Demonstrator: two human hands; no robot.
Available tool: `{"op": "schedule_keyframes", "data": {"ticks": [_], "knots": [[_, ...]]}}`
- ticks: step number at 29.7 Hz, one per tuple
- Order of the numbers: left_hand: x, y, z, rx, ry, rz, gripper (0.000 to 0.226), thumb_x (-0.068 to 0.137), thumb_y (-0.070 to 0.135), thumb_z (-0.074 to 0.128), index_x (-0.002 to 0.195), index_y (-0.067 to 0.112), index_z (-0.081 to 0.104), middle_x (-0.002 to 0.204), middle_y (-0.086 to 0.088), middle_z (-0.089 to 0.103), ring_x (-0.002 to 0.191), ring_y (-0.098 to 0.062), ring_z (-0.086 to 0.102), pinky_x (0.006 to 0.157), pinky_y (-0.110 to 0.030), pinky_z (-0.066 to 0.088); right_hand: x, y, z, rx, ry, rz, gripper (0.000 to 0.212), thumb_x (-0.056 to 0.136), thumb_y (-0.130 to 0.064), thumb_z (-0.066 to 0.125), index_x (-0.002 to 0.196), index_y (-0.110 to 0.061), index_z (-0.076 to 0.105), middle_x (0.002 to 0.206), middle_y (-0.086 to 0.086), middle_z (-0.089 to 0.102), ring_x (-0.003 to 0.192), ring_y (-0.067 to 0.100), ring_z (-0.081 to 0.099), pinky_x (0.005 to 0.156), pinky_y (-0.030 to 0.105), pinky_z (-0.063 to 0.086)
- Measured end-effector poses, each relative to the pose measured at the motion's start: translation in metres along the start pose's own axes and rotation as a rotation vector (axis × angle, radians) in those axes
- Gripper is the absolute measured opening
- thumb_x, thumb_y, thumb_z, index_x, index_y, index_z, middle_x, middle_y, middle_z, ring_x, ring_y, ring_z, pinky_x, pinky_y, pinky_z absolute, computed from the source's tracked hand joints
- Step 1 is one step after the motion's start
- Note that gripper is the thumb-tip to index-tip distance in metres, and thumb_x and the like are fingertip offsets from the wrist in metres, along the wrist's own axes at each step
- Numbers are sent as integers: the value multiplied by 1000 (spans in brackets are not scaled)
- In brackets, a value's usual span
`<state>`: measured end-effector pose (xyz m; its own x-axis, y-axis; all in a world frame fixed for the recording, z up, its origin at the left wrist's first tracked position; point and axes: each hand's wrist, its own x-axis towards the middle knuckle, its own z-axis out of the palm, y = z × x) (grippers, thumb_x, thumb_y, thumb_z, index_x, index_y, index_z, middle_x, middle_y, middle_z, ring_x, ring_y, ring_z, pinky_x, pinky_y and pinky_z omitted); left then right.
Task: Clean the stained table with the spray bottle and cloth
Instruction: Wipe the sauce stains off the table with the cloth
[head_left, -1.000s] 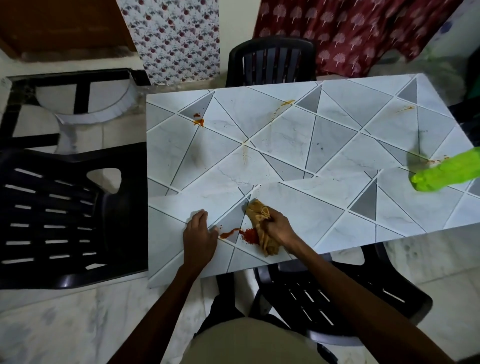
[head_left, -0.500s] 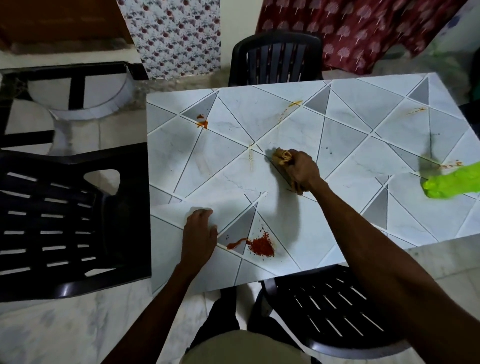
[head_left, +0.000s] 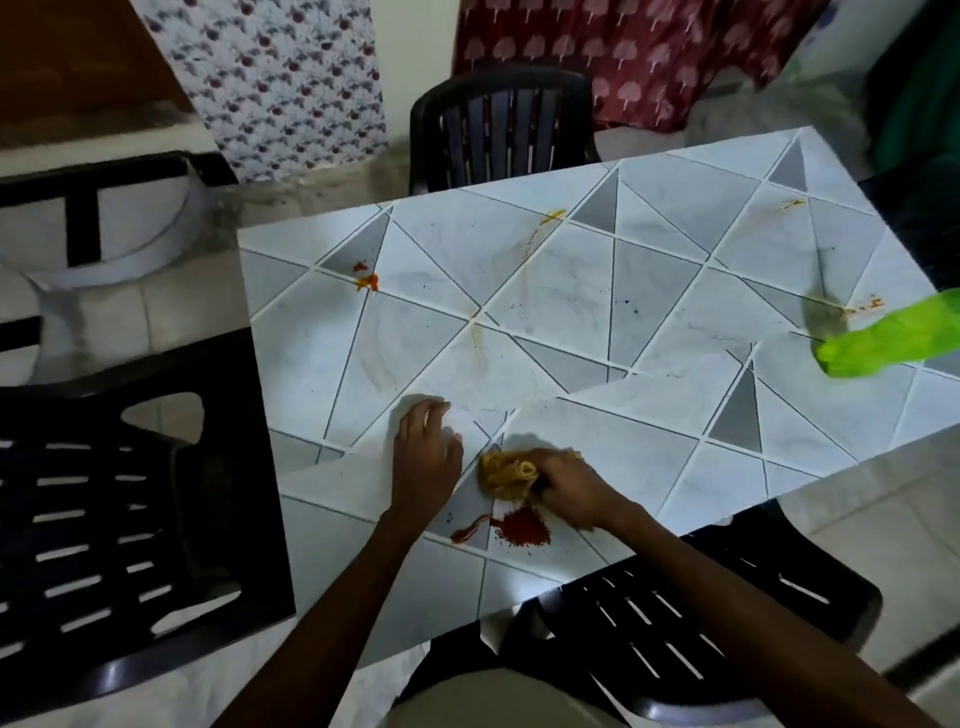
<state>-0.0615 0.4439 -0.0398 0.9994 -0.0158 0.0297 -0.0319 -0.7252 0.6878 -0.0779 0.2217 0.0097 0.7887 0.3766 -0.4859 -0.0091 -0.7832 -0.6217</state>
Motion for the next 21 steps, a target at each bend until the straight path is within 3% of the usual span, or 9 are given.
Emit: {"op": "schedule_keyframes", "data": {"ticks": [3,5,7,9,11,14,18,21], "knots": [[22,0,3,55,-32,33,48,88,32,45,127,6,57,134,-12,55,129,-28,46,113,-39,34,3,7,-36,188,235,99,42,67,-16,47,103,-28,65,106,1,71,99,22,66,83,28,49],[33,-5,6,91,-49,51,47,89,28,50,129,5,57,136,-12,55,131,-28,46,115,-42,34,15,14,-67,230,423,129,40,66,-13,44,101,-21,64,103,3,68,97,21,64,82,24,45],[42,-11,8,130,-71,61,46,88,24,56,129,2,57,137,-15,55,132,-31,46,113,-46,37,34,28,-100,238,597,168,46,67,-12,42,106,-11,66,105,8,70,98,25,64,84,29,49],[51,-18,9,173,-97,49,47,87,21,62,129,0,57,136,-17,55,132,-33,46,111,-50,39,61,43,-133,187,748,208,49,70,-15,42,112,-15,66,106,10,70,99,30,65,85,38,53],[51,-26,7,189,-116,36,50,84,22,67,128,0,56,135,-19,55,130,-35,47,109,-50,41,90,56,-160,131,830,313,38,77,-21,43,109,-16,63,105,14,67,97,35,64,77,40,52],[40,-40,4,189,-107,59,54,85,31,59,130,0,54,136,-22,53,129,-39,48,108,-52,42,139,75,-185,92,823,433,24,91,-20,50,112,-15,61,107,19,63,97,40,64,71,37,45],[22,-49,-4,210,-82,33,58,89,40,46,134,3,53,141,-20,50,132,-35,43,109,-49,39,189,64,-174,117,611,406,36,89,-19,55,124,-16,64,121,18,67,113,40,63,88,42,50],[11,-54,-11,174,-62,3,56,91,39,45,133,4,54,139,-20,50,129,-36,44,107,-49,41,194,17,-130,60,460,333,39,88,-21,58,125,-9,64,122,21,67,112,40,63,89,41,49]]}}
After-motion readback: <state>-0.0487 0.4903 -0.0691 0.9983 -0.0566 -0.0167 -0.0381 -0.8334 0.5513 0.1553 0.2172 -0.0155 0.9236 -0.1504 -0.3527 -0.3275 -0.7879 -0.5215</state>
